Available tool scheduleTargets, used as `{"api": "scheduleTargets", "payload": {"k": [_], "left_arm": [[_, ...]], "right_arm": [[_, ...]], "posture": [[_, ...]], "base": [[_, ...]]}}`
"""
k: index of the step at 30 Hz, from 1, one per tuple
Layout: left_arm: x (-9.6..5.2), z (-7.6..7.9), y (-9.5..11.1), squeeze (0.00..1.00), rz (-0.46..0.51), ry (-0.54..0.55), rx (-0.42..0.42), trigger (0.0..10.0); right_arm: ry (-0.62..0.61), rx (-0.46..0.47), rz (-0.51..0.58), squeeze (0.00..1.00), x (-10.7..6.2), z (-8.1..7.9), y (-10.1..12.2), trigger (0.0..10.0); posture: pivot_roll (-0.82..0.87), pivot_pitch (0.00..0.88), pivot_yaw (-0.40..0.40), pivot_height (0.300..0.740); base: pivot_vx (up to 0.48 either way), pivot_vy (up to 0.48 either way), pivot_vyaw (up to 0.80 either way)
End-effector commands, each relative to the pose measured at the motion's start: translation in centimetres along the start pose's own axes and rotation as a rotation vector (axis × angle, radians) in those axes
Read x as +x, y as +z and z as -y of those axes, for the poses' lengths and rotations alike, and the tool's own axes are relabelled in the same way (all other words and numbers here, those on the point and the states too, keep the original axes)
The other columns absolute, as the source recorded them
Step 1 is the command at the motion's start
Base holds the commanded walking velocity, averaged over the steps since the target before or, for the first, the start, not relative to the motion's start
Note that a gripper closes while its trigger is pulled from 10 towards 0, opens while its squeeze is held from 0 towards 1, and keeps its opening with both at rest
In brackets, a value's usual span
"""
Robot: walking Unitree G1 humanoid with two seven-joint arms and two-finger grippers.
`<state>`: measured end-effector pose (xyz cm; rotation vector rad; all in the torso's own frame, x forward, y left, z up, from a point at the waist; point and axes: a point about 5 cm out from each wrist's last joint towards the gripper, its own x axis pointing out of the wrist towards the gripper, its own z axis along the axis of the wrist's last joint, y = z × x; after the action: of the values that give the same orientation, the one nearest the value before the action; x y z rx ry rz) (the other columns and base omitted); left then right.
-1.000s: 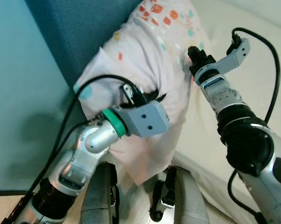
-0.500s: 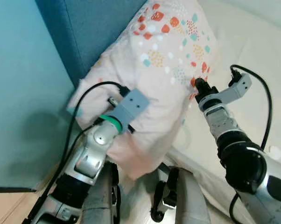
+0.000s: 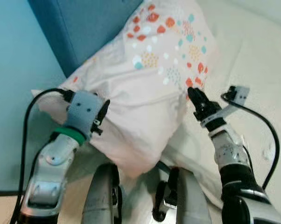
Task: Clean up the room
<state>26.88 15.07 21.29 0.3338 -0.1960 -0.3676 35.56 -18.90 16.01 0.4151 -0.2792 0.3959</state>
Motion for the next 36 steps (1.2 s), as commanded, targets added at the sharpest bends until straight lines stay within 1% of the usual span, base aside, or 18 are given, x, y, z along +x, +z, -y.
{"api": "scheduleTargets", "payload": {"k": [1, 2, 3, 4, 5, 6, 7, 8, 9, 10, 11, 12, 14, 16, 18, 27, 30, 36], "left_arm": [[-0.8, 0.6, 0.3, 0.00, -0.004, -0.123, -0.080, 10.0], [-1.1, 0.3, 0.5, 0.00, 0.001, -0.159, -0.101, 10.0], [-1.1, 0.3, 0.5, 0.00, 0.001, -0.159, -0.101, 10.0], [-1.2, -0.2, 0.8, 0.00, 0.015, -0.179, -0.110, 10.0], [-1.0, -0.6, 1.1, 0.00, 0.032, -0.158, -0.088, 10.0], [-1.0, -0.6, 1.1, 0.00, 0.032, -0.158, -0.088, 10.0], [-0.8, -0.8, 1.6, 0.00, 0.062, -0.137, -0.081, 10.0], [-0.8, -0.8, 1.6, 0.00, 0.062, -0.137, -0.081, 10.0], [-0.2, -0.8, 2.5, 0.00, 0.104, -0.057, -0.093, 10.0], [0.2, -0.8, 2.7, 0.00, 0.113, -0.029, -0.106, 10.0], [0.4, -0.7, 2.8, 0.00, 0.115, -0.012, -0.113, 10.0], [0.9, -0.8, 2.8, 0.00, 0.122, 0.038, -0.136, 10.0], [0.9, -0.8, 2.8, 0.00, 0.122, 0.038, -0.136, 10.0], [2.1, -1.0, 2.5, 0.00, 0.120, 0.144, -0.165, 10.0], [3.0, -1.0, 2.3, 0.00, 0.108, 0.192, -0.199, 10.0], [4.3, -1.5, 1.5, 0.00, 0.069, 0.209, -0.224, 10.0], [4.6, -1.2, 1.0, 0.00, 0.056, 0.209, -0.243, 10.0], [5.0, -0.8, 0.8, 0.00, 0.057, 0.208, -0.261, 10.0]], "right_arm": [[-0.011, -0.015, -0.004, 0.00, -1.0, -0.1, -0.3, 10.0], [-0.002, -0.033, -0.004, 0.00, -1.5, -0.6, -0.6, 10.0], [-0.002, -0.033, -0.004, 0.00, -1.5, -0.6, -0.6, 10.0], [0.004, -0.048, -0.001, 0.00, -1.9, -1.0, -0.8, 10.0], [0.014, -0.080, -0.001, 0.00, -2.0, -1.5, -0.9, 10.0], [0.014, -0.080, -0.001, 0.00, -2.0, -1.5, -0.9, 10.0], [0.017, -0.115, 0.004, 0.00, -2.1, -2.0, -0.9, 10.0], [0.017, -0.115, 0.004, 0.00, -2.1, -2.0, -0.9, 10.0], [0.009, -0.171, 0.009, 0.00, -2.4, -3.0, -0.7, 10.0], [0.008, -0.199, 0.008, 0.00, -2.5, -3.2, -0.7, 10.0], [0.008, -0.216, 0.007, 0.00, -2.5, -3.2, -0.7, 10.0], [-0.020, -0.226, 0.023, 0.00, -2.4, -3.1, -0.6, 10.0], [-0.020, -0.226, 0.023, 0.00, -2.4, -3.1, -0.6, 10.0], [-0.064, -0.230, 0.053, 0.00, -2.1, -2.8, -0.3, 10.0], [-0.074, -0.236, 0.061, 0.00, -1.9, -2.8, 0.1, 10.0], [-0.097, -0.258, 0.054, 0.00, -1.9, -2.7, 0.4, 10.0], [-0.105, -0.263, 0.053, 0.00, -1.9, -2.9, 0.2, 10.0], [-0.113, -0.262, 0.048, 0.00, -1.8, -2.8, -0.1, 10.0]], "posture": [[0.16, 0.236, -0.015, 0.616], [0.14, 0.224, -0.015, 0.616], [0.14, 0.224, -0.015, 0.616], [0.14, 0.216, -0.015, 0.616], [0.13, 0.203, -0.016, 0.616], [0.13, 0.203, -0.016, 0.616], [0.13, 0.191, -0.015, 0.616], [0.13, 0.191, -0.015, 0.616], [0.12, 0.168, -0.016, 0.616], [0.12, 0.165, -0.016, 0.616], [0.12, 0.165, -0.016, 0.616], [0.12, 0.158, -0.017, 0.620], [0.12, 0.158, -0.017, 0.620], [0.11, 0.138, -0.025, 0.630], [0.10, 0.128, -0.027, 0.639], [0.10, 0.100, -0.022, 0.668], [0.10, 0.094, -0.020, 0.682], [0.10, 0.087, -0.020, 0.701]], "base": [[0.000, 0.000, 0.00], [0.000, 0.000, 0.00], [0.000, 0.000, 0.00], [0.000, 0.000, 0.00], [0.000, 0.000, 0.00], [0.000, 0.000, 0.00], [0.000, 0.000, 0.00], [0.000, 0.000, 0.00], [0.000, 0.000, 0.00], [0.000, 0.000, 0.00], [0.000, 0.000, 0.00], [0.000, 0.000, 0.00], [0.000, 0.000, 0.00], [0.000, 0.000, 0.00], [0.000, 0.000, 0.00], [0.000, 0.000, 0.00], [0.000, 0.000, 0.00], [0.000, 0.000, 0.00]]}}
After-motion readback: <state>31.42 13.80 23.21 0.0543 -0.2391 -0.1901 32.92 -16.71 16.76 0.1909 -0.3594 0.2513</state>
